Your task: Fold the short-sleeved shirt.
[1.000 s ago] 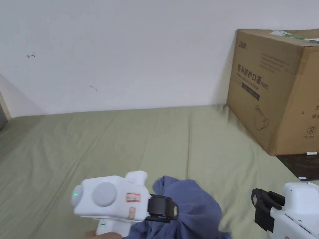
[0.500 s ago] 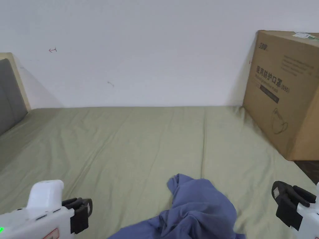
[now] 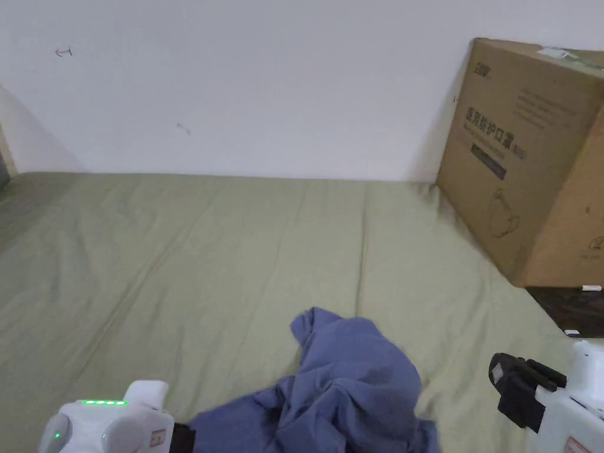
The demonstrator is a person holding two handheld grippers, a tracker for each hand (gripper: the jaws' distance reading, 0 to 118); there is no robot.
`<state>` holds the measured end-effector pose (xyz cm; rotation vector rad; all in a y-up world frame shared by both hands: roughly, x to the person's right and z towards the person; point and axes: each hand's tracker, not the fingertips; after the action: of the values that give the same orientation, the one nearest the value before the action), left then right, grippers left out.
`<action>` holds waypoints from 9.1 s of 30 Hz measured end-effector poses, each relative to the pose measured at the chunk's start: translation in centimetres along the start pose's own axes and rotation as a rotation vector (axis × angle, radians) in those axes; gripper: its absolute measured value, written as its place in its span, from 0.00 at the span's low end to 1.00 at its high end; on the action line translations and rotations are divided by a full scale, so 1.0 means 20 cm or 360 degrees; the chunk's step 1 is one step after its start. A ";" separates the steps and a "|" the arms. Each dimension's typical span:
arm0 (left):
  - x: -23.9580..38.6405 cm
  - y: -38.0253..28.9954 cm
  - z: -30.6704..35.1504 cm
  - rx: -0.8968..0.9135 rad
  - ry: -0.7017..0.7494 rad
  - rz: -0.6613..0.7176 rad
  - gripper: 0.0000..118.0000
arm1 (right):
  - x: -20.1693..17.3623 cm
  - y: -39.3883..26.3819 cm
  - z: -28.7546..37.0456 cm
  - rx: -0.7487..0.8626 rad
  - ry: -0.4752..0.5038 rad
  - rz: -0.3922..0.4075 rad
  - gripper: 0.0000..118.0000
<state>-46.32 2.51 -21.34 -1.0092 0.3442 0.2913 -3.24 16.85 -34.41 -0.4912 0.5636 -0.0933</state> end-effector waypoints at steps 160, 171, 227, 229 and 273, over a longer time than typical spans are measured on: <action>-0.53 -0.40 0.77 0.0455 -0.0164 0.0248 0.01 | 0.04 0.14 -0.73 -0.0686 0.0226 0.0177 0.00; -0.46 -0.43 0.76 0.0481 -0.0079 0.0330 0.01 | 0.03 0.11 -1.78 -0.1271 0.0141 0.0390 0.96; -0.33 2.14 1.51 0.1206 0.0056 0.0076 0.01 | -0.19 2.52 -0.79 0.0287 -0.0102 0.0368 0.00; -0.37 2.22 1.45 0.1239 0.0071 0.0135 0.01 | -0.23 2.56 -0.91 0.0292 -0.0133 0.0387 0.00; -0.56 -0.46 0.39 -0.0038 -0.0049 0.0129 0.01 | 0.59 -0.51 -0.25 -0.1214 0.0017 0.0155 0.00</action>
<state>-51.67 3.76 -5.78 -1.0146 0.3551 0.3845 4.58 3.12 -39.09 -1.2023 0.6247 0.2232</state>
